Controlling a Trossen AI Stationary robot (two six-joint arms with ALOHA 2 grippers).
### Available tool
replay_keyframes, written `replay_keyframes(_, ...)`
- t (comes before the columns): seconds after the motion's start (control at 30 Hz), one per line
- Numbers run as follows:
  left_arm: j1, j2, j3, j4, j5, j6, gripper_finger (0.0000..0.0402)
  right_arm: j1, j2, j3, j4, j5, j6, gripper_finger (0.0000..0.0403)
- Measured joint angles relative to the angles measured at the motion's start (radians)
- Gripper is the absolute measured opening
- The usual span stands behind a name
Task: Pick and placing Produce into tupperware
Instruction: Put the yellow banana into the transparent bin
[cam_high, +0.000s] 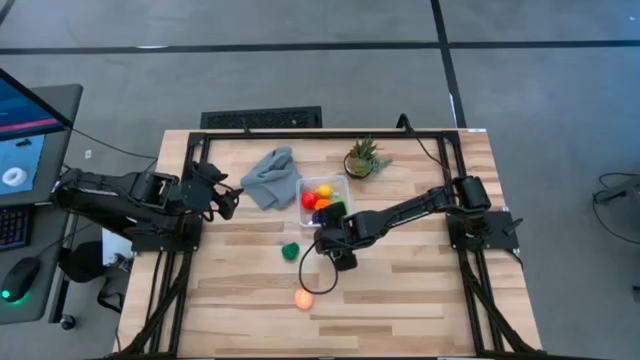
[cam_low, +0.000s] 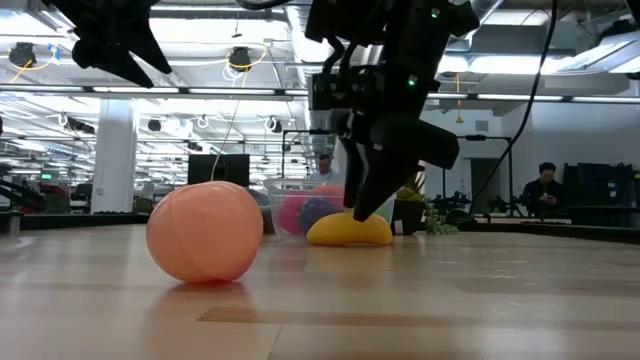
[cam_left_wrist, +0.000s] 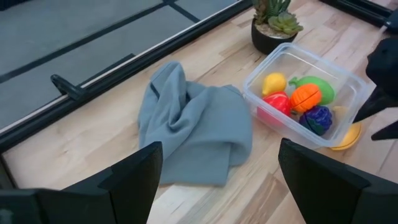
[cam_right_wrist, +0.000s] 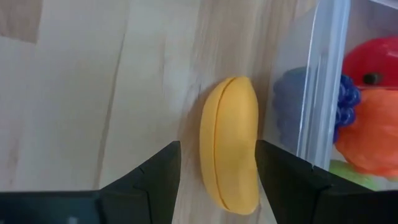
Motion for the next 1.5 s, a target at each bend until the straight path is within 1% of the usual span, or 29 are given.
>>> replay_keyframes(0.07, -0.002, 0.0, 0.0, 0.0, 0.0, 0.0, 0.0308, -0.002, 0.0, 0.0, -0.009, 0.014, 0.0, 0.0226)
replay_keyframes(0.27, -0.002, 0.0, 0.0, 0.0, 0.0, -0.009, 0.0308, -0.024, 0.0, 0.0, -0.01, 0.01, 0.033, 0.0211)
replay_keyframes(0.57, -0.002, 0.0, 0.0, 0.0, 0.0, -0.01, 0.0308, -0.036, 0.0, 0.0, -0.013, -0.031, 0.032, 0.0203)
replay_keyframes(0.73, -0.002, 0.0, 0.0, 0.0, 0.0, -0.01, 0.0308, -0.038, 0.0, -0.001, -0.008, -0.068, 0.024, 0.0205)
replay_keyframes(1.0, -0.002, 0.0, 0.0, 0.0, -0.001, -0.009, 0.0308, -0.038, 0.0, -0.016, 0.011, -0.072, 0.024, 0.0208)
replay_keyframes(1.27, -0.002, 0.0, 0.0, 0.0, -0.001, -0.009, 0.0308, -0.038, 0.0, -0.027, 0.021, -0.081, 0.042, 0.0233)
replay_keyframes(1.5, -0.002, 0.0, 0.0, 0.001, -0.001, -0.011, 0.0308, -0.039, 0.0, -0.027, 0.011, -0.139, 0.061, 0.0233)
